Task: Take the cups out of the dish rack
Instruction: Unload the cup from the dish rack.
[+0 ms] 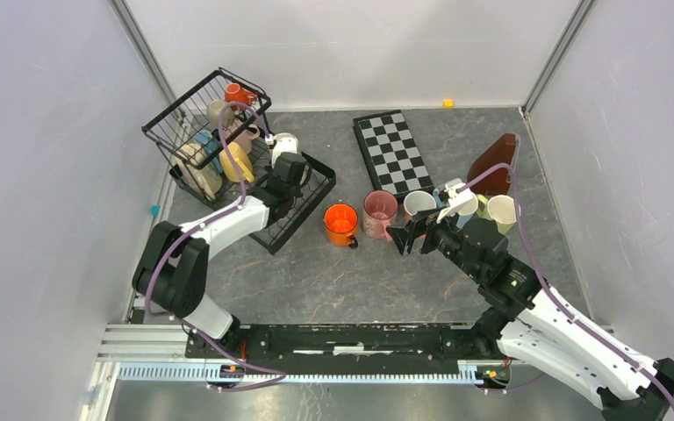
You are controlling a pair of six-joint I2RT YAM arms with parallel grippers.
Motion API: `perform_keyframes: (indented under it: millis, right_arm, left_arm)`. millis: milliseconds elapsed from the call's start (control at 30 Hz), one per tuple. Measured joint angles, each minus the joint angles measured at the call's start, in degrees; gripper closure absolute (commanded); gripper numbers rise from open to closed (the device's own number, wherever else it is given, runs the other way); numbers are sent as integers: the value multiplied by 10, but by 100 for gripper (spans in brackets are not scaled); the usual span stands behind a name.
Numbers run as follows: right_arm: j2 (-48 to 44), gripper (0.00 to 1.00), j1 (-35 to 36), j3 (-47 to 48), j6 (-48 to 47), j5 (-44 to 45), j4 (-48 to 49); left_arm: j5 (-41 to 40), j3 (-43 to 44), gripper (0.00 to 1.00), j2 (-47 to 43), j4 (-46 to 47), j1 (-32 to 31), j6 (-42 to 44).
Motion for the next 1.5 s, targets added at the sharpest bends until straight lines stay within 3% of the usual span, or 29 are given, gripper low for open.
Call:
perform_keyframes:
  millis: [333, 800, 1500]
  right_arm:
    - [50, 2, 0, 0, 14, -34, 54]
    - [160, 2, -51, 32, 122, -198, 245]
    - [261, 2, -152, -49, 359, -321, 575]
  left_arm:
    - [12, 0, 98, -109, -37, -3, 8]
    - [83, 56, 98, -209, -158, -77, 2]
    - [234, 148, 98, -231, -200, -166, -130]
